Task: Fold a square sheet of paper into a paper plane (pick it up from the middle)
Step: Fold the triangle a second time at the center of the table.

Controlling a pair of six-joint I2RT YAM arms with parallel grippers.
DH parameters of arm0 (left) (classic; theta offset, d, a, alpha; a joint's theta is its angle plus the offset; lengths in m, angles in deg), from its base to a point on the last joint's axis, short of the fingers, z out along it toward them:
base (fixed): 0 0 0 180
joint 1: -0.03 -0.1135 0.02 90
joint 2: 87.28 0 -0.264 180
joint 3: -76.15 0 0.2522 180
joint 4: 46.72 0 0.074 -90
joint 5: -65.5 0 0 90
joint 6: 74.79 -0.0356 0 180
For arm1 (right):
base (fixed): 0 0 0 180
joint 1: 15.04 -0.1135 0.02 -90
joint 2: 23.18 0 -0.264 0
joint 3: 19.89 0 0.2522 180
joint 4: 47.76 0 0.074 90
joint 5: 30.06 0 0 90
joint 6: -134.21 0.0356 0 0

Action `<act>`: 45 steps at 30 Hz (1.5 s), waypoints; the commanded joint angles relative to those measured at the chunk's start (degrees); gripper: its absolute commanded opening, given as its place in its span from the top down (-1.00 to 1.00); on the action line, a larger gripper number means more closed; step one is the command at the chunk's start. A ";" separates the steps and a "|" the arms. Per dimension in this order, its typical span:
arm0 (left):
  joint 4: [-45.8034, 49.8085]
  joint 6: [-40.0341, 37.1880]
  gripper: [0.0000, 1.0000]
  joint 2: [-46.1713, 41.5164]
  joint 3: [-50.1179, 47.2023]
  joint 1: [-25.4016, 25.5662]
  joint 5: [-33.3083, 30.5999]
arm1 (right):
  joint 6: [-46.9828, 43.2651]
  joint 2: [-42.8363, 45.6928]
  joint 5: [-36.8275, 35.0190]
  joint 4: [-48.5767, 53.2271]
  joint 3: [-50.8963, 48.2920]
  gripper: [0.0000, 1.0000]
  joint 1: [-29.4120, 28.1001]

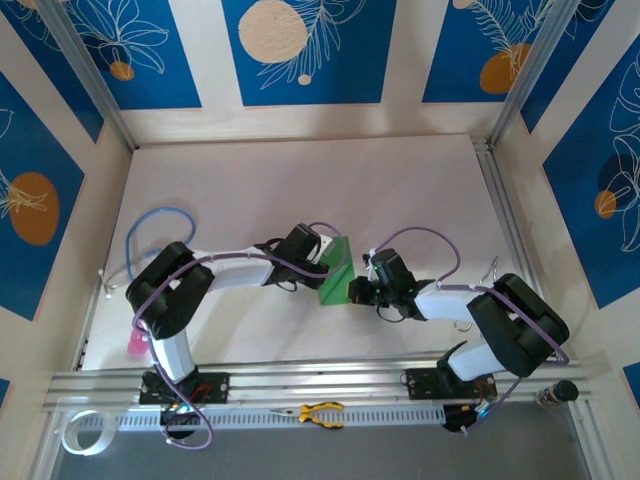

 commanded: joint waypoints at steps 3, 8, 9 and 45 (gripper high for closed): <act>0.17 -1.12 1.00 1.10 1.25 -0.58 -0.57 | -0.73 -0.40 -0.65 5.26 -0.54 1.00 0.53; -0.51 -1.27 1.00 1.10 1.29 -0.54 -0.67 | -0.64 -0.86 -0.34 5.04 -0.45 1.00 0.49; -0.43 -1.33 1.00 1.19 1.33 -0.53 -0.80 | -0.64 -0.89 -0.22 5.03 -0.45 1.00 0.49; -0.23 -2.00 1.00 3.65 1.25 -0.54 -0.39 | -0.07 0.17 1.81 6.04 0.74 1.00 1.53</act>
